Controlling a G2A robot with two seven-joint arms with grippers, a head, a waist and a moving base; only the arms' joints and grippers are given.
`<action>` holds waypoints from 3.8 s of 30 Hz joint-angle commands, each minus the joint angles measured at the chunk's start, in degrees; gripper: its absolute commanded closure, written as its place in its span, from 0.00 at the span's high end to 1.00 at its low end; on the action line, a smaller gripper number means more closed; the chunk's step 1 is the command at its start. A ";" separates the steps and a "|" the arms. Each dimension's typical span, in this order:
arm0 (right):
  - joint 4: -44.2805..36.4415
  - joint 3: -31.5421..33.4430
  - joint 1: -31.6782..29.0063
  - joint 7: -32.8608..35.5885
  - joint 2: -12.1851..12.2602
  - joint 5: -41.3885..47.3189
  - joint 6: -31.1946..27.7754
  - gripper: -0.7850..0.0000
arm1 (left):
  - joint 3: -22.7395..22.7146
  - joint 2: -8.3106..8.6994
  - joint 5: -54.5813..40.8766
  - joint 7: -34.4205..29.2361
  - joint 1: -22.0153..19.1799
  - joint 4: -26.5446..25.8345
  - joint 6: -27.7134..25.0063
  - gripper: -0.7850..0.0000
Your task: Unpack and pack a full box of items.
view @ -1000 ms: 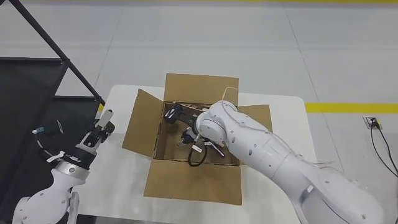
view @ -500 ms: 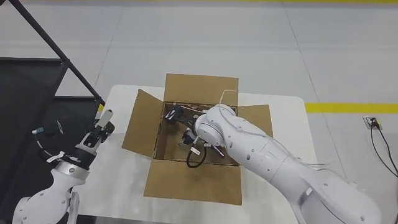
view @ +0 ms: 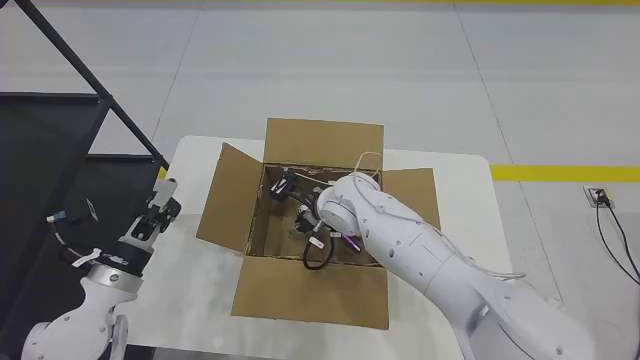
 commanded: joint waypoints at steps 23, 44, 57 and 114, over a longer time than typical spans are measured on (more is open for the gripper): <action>3.50 3.34 -0.24 -2.30 -2.67 -3.36 -3.92 0.00 | 1.97 0.73 1.52 -0.69 -1.53 0.96 0.28 1.00; -31.75 17.96 -9.74 17.89 8.40 -18.54 6.13 0.00 | 2.99 1.33 1.24 -1.09 -2.85 1.93 0.12 1.00; -65.10 42.00 -30.44 30.43 17.20 -30.09 5.55 0.00 | 4.12 1.53 1.54 -0.90 -3.69 2.58 0.62 1.00; -36.70 71.97 -38.47 18.69 23.14 -27.33 3.24 0.38 | 4.12 1.53 1.54 -0.90 -3.69 2.58 0.62 1.00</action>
